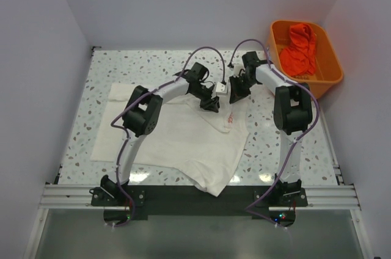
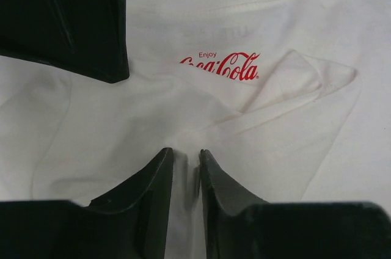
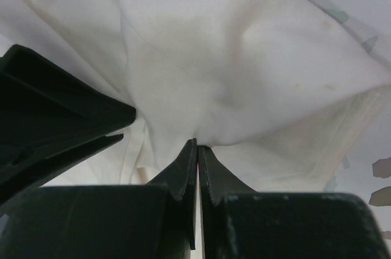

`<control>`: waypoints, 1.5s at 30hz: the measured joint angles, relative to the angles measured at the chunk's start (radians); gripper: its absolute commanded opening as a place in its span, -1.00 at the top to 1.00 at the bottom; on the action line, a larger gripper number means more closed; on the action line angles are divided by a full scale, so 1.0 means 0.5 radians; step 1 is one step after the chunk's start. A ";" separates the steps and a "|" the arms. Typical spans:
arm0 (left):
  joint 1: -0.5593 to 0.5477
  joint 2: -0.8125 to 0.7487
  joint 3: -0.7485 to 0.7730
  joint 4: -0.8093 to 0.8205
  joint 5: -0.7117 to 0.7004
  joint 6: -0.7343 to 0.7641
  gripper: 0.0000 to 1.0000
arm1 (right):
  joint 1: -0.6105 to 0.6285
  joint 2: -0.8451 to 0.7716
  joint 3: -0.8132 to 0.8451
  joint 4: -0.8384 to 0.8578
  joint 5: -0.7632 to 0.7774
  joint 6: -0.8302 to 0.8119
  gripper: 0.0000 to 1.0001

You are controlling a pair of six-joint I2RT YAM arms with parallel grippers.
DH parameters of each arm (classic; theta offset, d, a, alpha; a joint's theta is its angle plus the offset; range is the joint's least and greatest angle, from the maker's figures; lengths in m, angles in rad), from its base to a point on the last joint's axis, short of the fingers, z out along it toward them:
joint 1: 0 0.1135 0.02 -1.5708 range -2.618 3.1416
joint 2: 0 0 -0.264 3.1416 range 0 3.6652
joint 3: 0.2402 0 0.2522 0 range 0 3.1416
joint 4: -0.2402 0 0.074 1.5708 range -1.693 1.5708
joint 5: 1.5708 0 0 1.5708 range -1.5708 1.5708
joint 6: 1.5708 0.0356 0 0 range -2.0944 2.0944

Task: Fold and stack the t-shirts
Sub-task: Fold the tshirt

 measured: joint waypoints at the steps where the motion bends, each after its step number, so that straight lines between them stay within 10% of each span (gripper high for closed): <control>1: -0.006 0.004 0.001 -0.005 -0.005 -0.003 0.59 | -0.002 0.000 0.000 -0.002 -0.001 0.000 1.00; 4: -0.008 0.001 0.002 -0.041 0.008 0.012 1.00 | -0.008 0.000 0.000 -0.009 -0.003 -0.008 1.00; 26: -0.006 -0.713 -0.765 -0.896 0.370 1.272 1.00 | -0.088 0.027 0.071 -0.211 -0.053 -0.124 1.00; 34: 0.037 -0.729 -1.022 -0.818 0.278 1.312 0.21 | -0.080 0.101 0.071 -0.251 -0.053 -0.140 1.00; 45: 0.269 -0.980 -1.063 -0.314 0.256 0.839 0.15 | -0.085 -0.040 -0.074 -0.272 -0.087 -0.157 0.89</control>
